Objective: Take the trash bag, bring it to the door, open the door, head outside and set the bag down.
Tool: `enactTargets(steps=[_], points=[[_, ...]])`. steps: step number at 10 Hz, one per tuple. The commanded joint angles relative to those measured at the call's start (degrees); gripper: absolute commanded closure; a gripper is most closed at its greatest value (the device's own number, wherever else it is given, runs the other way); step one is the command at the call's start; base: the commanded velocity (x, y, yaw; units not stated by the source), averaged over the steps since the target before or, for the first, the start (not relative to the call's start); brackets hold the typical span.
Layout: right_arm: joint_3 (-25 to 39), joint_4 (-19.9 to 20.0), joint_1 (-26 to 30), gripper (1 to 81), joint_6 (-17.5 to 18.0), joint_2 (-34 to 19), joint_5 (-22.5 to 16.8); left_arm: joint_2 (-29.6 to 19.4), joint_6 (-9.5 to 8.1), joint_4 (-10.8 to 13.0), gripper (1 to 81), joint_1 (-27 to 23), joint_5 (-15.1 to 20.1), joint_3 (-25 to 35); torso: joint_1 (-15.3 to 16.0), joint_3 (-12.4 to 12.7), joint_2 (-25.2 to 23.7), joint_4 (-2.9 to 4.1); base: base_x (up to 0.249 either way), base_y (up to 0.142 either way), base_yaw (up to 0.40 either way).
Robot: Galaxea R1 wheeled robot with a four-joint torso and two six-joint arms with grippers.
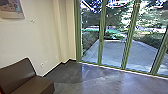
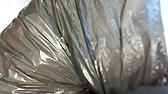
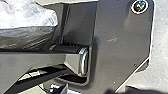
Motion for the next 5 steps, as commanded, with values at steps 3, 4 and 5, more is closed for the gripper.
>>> enactTargets(steps=[3,4,5], points=[[-0.17,-0.47,2.52,1.0,-0.12,-0.08,-3.55,0.27,0.32,0.09,81.1,-3.02,4.59,0.25,0.0,0.0,0.0,0.0,0.0,0.0,-0.336],[-0.17,-0.56,2.52,1.0,-0.2,-0.08,-3.55,0.27,0.32,0.01,81.1,-3.02,4.59,0.33,0.0,0.0,0.0,0.0,0.0,0.0,-0.338],[-0.17,-0.56,2.52,1.0,-0.2,-0.08,-3.55,0.27,0.32,0.01,81.1,-3.02,4.5,0.25,0.0,0.0,0.0,0.0,0.0,0.0,-0.339]])
